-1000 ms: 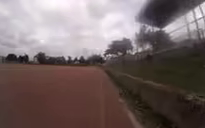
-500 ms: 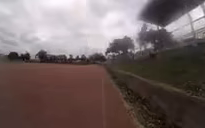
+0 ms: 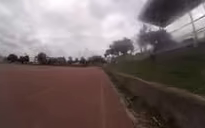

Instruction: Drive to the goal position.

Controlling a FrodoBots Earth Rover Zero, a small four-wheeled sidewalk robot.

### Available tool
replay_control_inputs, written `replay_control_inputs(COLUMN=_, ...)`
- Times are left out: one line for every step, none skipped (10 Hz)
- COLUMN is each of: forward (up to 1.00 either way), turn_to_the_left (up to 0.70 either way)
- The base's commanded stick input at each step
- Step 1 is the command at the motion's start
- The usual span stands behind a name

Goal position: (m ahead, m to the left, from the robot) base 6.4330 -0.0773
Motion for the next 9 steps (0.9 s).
replay_control_inputs(forward=0.7, turn_to_the_left=0.0)
replay_control_inputs(forward=0.7, turn_to_the_left=0.0)
replay_control_inputs(forward=0.7, turn_to_the_left=0.0)
replay_control_inputs(forward=0.7, turn_to_the_left=0.0)
replay_control_inputs(forward=0.7, turn_to_the_left=0.0)
replay_control_inputs(forward=0.7, turn_to_the_left=-0.09)
replay_control_inputs(forward=0.7, turn_to_the_left=-0.17)
replay_control_inputs(forward=0.7, turn_to_the_left=-0.09)
replay_control_inputs(forward=0.7, turn_to_the_left=-0.06)
